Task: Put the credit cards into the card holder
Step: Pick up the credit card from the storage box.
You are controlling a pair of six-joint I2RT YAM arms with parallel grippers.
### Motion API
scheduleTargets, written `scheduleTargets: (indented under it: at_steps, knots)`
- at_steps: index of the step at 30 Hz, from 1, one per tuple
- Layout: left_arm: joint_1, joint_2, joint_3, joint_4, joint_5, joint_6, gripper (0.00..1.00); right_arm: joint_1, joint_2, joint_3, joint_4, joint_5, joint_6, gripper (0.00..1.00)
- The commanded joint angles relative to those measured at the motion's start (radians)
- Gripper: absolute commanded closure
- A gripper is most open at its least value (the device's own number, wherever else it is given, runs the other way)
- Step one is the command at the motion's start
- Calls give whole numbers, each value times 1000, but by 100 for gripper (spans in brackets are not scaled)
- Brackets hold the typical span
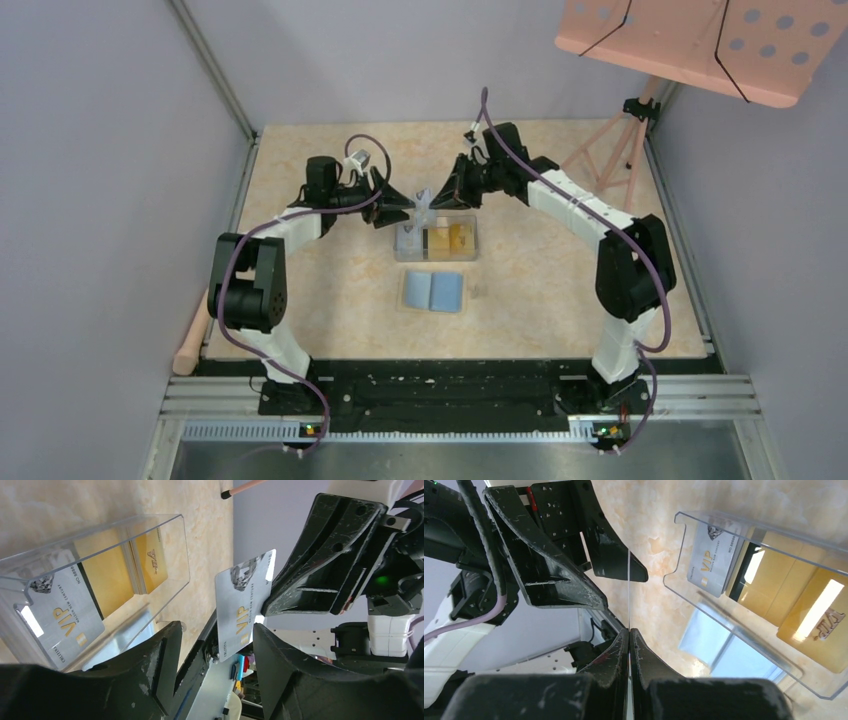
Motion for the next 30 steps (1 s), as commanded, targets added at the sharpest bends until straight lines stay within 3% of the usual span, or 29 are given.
scheduleTargets:
  at_steps: [1,5,21,30]
  knots:
    - [-7,-40,-34,231,45,-112,41,-2,-73,-23,54,-45,37,100]
    - [-16,-30,-53,334,61,-180,45,-1,-82,-40,64,-48,47,100]
    - [-45,-57,-87,376,77,-207,69,-1,-118,-112,92,-53,58,100]
    - [-75,-74,-136,524,112,-294,73,-1,-115,-146,111,-59,39,100]
